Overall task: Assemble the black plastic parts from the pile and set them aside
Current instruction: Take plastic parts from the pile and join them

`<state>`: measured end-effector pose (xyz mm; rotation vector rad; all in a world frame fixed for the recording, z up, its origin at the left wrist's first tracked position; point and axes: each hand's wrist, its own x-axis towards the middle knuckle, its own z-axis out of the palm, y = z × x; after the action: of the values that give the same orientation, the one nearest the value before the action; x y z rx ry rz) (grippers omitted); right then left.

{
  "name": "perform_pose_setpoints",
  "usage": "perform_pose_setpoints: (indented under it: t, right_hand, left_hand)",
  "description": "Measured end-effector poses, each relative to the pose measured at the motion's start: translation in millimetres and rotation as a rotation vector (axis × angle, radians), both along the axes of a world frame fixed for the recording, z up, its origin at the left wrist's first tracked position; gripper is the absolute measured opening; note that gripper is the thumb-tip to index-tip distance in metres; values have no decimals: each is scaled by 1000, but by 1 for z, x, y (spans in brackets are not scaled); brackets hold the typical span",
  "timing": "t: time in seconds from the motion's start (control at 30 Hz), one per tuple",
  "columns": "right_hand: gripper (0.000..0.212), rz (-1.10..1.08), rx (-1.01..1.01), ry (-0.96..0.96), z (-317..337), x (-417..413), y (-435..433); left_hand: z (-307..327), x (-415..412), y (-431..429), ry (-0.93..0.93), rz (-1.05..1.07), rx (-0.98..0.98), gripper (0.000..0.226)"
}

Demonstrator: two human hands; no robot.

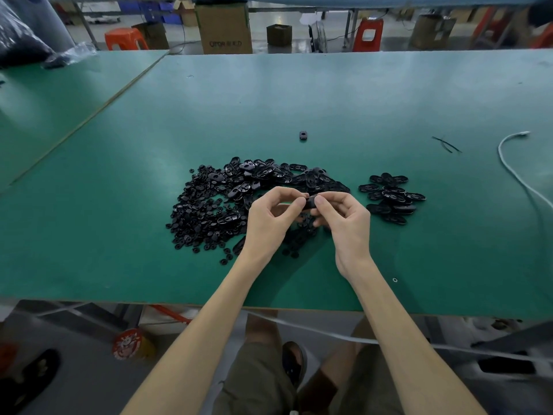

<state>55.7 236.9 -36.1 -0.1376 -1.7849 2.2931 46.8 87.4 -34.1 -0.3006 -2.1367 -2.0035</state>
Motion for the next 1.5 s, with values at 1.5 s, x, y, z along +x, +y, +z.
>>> perform_pose_setpoints:
  t: [1.5]
  right_hand:
    - [4, 1, 18, 20, -3, -2, -1]
  left_hand:
    - [-5, -5, -2, -77, -35, -86, 8]
